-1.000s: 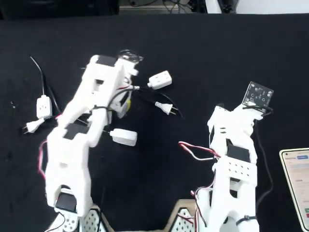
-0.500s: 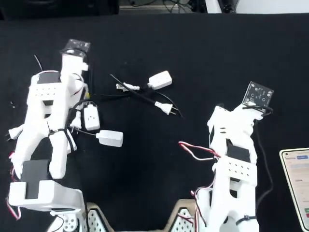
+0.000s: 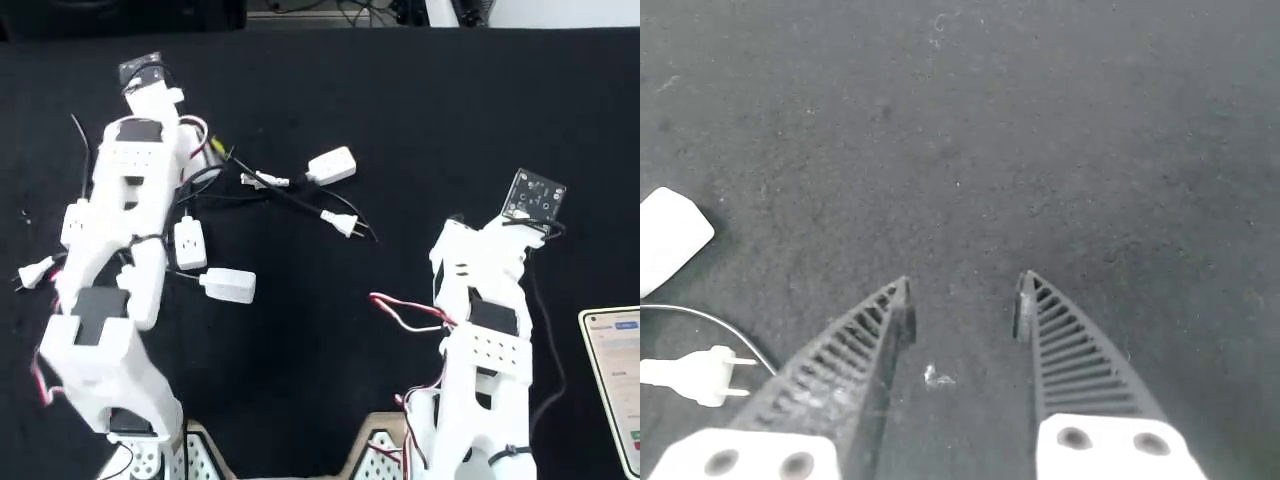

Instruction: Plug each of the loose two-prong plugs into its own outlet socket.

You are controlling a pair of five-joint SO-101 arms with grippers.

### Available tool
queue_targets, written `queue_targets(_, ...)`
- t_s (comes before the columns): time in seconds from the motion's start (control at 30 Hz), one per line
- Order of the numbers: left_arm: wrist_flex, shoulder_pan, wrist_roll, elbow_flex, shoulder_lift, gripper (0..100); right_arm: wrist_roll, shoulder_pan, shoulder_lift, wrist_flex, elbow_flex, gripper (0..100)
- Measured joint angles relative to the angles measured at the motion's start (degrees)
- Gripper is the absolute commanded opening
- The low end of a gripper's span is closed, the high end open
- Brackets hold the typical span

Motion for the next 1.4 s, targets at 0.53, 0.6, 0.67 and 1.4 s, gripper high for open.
queue_targets(0.53,0.35,4.22,-5.71,-10.81,15.21,27,0.00,0.00,0.00,0.00,0.00,16.6)
queue_targets(0.6,-0.44,4.13,-5.98,-11.96,16.44,26,0.00,0.00,0.00,0.00,0.00,16.6)
queue_targets(0.67,-0.97,4.13,-5.98,-13.10,17.67,26,0.00,0.00,0.00,0.00,0.00,16.6)
queue_targets(1.4,4.31,4.31,-5.63,-25.05,19.25,27,0.00,0.00,0.00,0.00,0.00,16.6)
